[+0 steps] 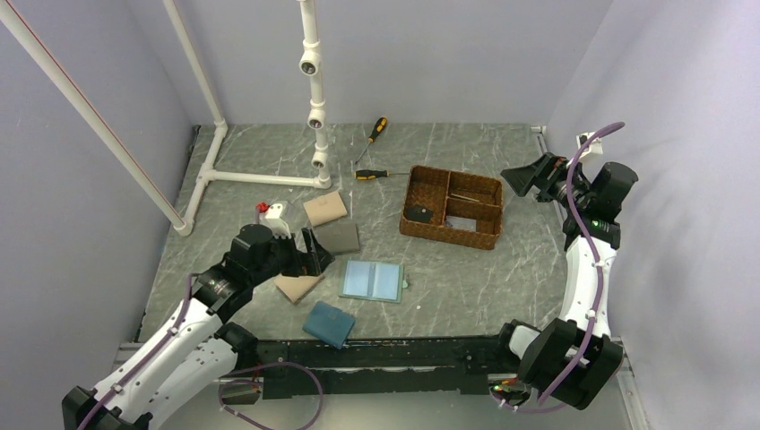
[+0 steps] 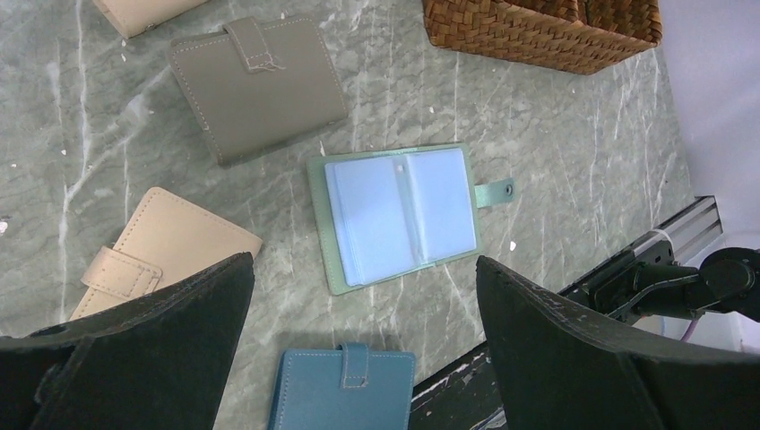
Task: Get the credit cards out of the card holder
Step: Reset both arms
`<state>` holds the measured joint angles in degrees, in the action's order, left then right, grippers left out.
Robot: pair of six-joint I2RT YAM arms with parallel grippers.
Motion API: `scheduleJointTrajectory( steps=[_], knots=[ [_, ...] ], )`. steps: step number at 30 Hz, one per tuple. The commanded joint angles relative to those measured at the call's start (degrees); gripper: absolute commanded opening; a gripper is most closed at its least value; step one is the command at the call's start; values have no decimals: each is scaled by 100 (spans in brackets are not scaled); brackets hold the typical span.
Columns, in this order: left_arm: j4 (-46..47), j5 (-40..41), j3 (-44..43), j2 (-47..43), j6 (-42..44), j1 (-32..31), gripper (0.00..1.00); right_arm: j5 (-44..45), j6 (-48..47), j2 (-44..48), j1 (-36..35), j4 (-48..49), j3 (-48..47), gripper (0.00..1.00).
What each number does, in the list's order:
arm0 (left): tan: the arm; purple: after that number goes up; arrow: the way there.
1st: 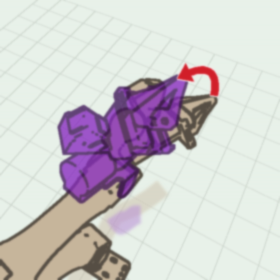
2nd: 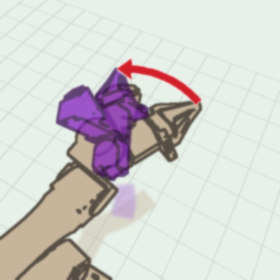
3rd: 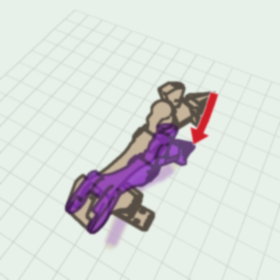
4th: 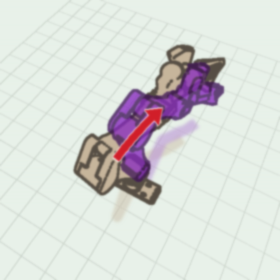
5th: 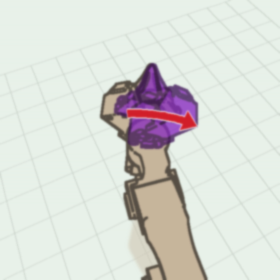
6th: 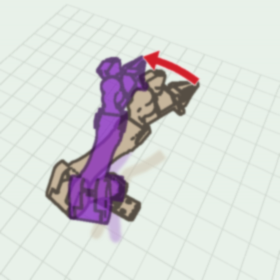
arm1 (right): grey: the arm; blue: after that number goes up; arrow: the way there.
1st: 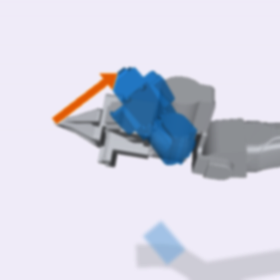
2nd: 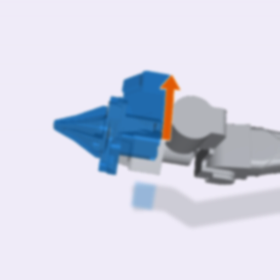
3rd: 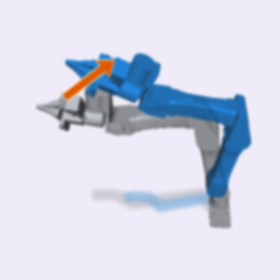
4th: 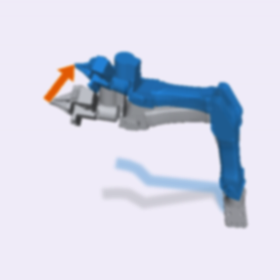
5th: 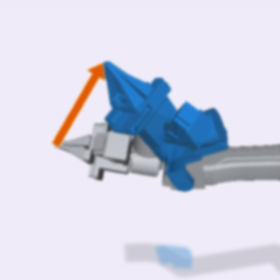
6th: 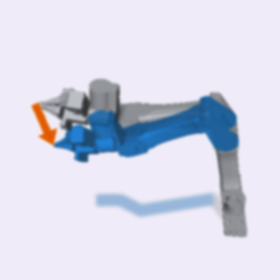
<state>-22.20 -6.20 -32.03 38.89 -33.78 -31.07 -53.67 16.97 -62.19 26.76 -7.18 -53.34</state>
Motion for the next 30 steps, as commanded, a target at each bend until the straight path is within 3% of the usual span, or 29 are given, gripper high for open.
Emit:
scheduleJointTrajectory(
  steps=[1, 30],
  knots=[
    [151, -48, 69, -20, -45, 27, 99, -80, -2, 31, 44, 208, -71, 100],
    [274, -92, 62, 197, 7, 23, 100, -92, -115, -22, 46, 206, -25, 100]
  ],
)
